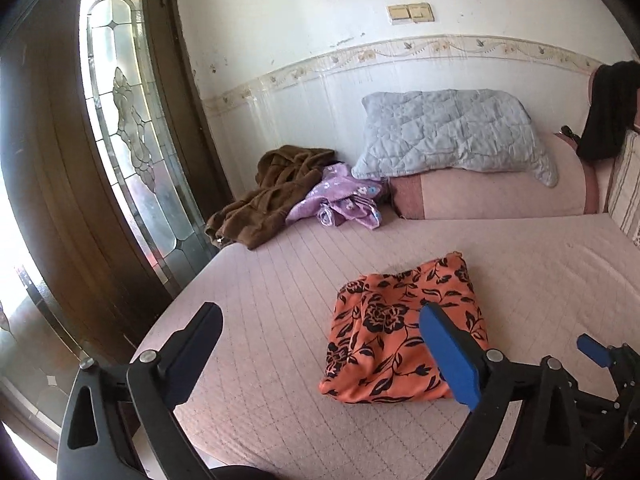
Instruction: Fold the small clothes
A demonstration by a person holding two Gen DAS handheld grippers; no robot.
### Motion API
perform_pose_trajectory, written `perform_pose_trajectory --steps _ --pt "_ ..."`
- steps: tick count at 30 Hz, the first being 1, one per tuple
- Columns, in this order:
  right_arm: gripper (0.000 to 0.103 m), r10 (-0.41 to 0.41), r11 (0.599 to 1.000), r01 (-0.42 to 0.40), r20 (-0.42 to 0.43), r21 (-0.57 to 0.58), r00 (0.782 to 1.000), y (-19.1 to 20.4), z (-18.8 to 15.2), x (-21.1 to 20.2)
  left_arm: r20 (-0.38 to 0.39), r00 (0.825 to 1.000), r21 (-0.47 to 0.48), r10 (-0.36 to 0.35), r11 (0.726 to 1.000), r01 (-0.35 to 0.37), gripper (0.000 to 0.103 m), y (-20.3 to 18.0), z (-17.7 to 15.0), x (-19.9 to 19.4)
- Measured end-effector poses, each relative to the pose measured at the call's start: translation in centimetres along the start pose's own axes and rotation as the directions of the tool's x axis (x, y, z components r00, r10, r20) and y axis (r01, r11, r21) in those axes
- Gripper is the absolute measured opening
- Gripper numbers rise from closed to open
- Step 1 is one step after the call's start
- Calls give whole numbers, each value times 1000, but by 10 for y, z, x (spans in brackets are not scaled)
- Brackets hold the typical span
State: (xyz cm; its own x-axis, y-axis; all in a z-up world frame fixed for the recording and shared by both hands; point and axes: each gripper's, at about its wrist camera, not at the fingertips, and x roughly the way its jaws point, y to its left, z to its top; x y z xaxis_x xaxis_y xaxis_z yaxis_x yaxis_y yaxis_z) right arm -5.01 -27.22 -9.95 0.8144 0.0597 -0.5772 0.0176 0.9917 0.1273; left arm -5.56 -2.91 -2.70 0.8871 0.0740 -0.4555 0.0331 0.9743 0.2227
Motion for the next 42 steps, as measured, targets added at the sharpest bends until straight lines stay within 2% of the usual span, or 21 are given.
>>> perform_pose_trajectory --steps 8,16,23,28,42 --pt "67 -31 999 27 78 46 996 -16 8 -17 21 1000 -38 -22 999 23 101 -2 3 -12" --pt "70 -69 997 64 175 37 982 -18 13 -36 48 999 -61 14 998 -11 101 -4 13 -24" --pt "71 -72 997 66 177 43 982 -18 12 -38 87 996 -45 33 999 -30 101 -7 20 -36" --pt "70 -76 997 70 178 40 981 -17 11 -37 101 995 -42 14 999 -10 101 -8 23 -39" --pt "71 -90 994 99 192 -38 977 -8 10 -36 79 997 -52 -7 999 11 101 -11 11 -21"
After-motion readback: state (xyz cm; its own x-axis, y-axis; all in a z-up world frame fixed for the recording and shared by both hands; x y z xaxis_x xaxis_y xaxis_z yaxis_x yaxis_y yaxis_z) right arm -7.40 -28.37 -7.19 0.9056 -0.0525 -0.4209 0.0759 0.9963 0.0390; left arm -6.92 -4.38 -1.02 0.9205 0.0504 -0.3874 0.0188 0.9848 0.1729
